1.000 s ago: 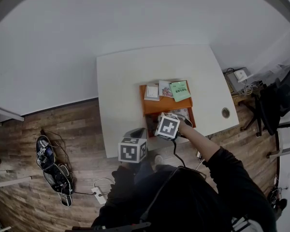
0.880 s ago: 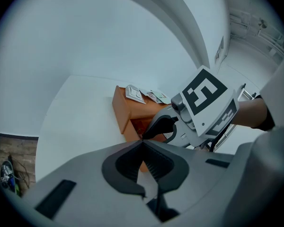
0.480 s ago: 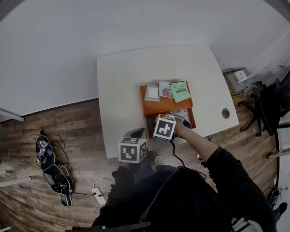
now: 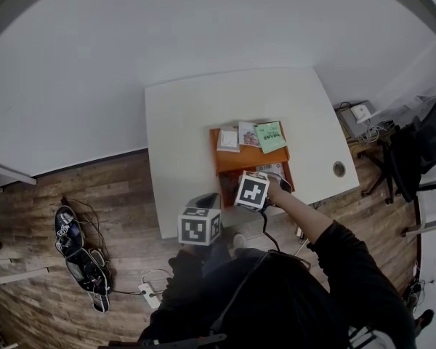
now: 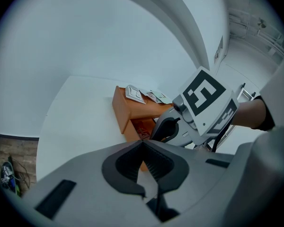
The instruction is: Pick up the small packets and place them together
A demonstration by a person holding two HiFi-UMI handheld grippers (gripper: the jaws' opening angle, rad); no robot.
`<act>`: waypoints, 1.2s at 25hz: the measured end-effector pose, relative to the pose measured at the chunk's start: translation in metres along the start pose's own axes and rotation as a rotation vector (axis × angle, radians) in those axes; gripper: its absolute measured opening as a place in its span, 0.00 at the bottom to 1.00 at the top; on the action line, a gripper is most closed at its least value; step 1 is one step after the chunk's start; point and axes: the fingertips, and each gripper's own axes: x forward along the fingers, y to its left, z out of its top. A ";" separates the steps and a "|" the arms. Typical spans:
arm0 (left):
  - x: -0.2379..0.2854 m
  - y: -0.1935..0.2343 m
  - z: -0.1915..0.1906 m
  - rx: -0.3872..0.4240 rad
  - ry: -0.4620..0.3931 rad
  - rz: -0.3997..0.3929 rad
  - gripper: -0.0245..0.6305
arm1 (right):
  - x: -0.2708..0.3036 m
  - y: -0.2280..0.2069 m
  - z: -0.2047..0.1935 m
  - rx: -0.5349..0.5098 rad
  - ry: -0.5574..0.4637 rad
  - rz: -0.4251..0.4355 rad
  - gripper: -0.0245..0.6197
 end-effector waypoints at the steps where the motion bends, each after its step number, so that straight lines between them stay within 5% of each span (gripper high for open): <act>1: 0.000 -0.001 0.000 0.001 0.001 -0.001 0.04 | -0.003 -0.001 -0.001 0.006 -0.011 -0.001 0.12; 8: -0.001 -0.004 -0.001 0.011 0.003 -0.010 0.04 | -0.045 -0.005 -0.004 0.012 -0.075 -0.031 0.12; 19: 0.002 -0.010 0.005 0.033 0.008 -0.017 0.04 | -0.130 -0.063 0.017 0.016 -0.210 -0.243 0.12; 30: 0.003 -0.001 0.008 0.027 0.010 -0.007 0.04 | -0.114 -0.102 0.025 0.006 -0.129 -0.282 0.12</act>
